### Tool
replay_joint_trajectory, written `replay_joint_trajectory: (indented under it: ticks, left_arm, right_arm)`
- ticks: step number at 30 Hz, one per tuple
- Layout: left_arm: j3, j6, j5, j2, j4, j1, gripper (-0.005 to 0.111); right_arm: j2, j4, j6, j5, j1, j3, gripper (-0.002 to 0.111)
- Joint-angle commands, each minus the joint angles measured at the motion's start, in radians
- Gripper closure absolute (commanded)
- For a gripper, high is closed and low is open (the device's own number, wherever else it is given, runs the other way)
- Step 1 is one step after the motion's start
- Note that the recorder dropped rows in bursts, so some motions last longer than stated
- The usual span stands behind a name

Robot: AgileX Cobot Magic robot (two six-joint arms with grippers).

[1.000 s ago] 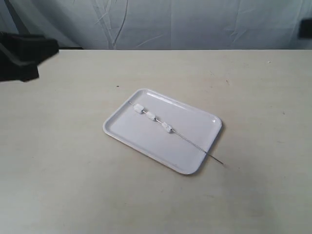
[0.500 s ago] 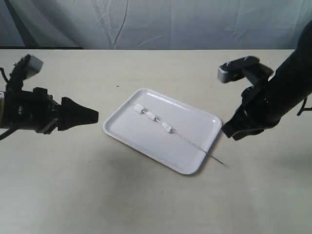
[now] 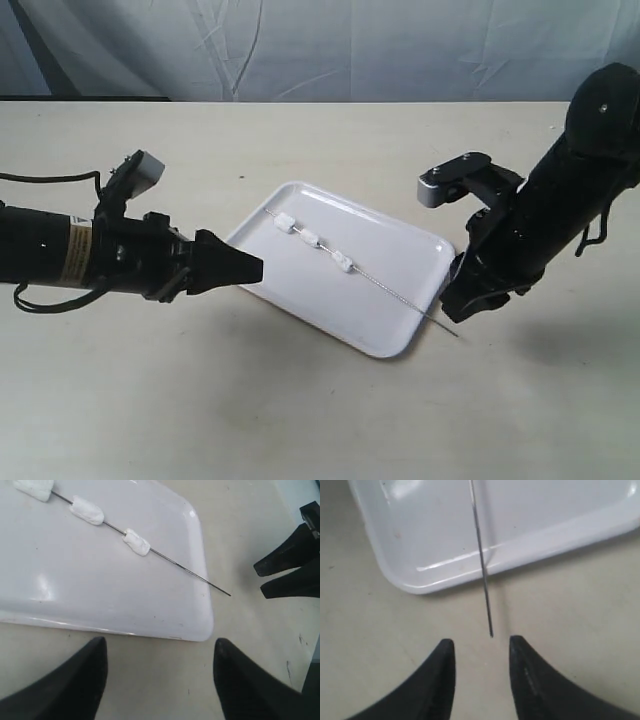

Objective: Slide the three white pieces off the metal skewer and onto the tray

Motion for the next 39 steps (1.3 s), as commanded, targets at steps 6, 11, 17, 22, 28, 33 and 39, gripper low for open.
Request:
replay_joint_trajectory:
  ticks: [6,11,17,22,28,33,39]
  left_arm:
    - [-0.010,-0.029,-0.045,0.018,-0.066,-0.011,0.048]
    - [-0.010,-0.029,-0.051,0.018,-0.066,-0.011,0.048]
    - [-0.010,-0.029,-0.079,0.018,-0.066,-0.011,0.048]
    - [-0.010,-0.029,-0.079,0.018,-0.066,-0.011,0.048]
    - [-0.010,-0.029,-0.079,0.018,-0.066,-0.011,0.048]
    - [-0.010,-0.029,-0.079,0.018,-0.066,-0.011,0.048]
    - [-0.010,-0.029,-0.079,0.018,-0.066,-0.011,0.048]
  right_arm:
    - [0.048,-0.111,-0.009,-0.045,0.082,-0.004,0.067]
    - [0.095,-0.109,-0.008,-0.047,0.082,-0.004,0.067]
    - [0.145,-0.100,-0.008,-0.090,0.082,-0.004,0.067]
    - [0.172,-0.100,-0.008,-0.094,0.082,-0.004,0.067]
    - [0.178,-0.082,-0.008,-0.114,0.083,-0.004,0.067]
    - [0.178,-0.068,-0.008,-0.128,0.083,-0.004,0.068]
    - [0.178,-0.051,-0.008,-0.137,0.083,-0.004,0.080]
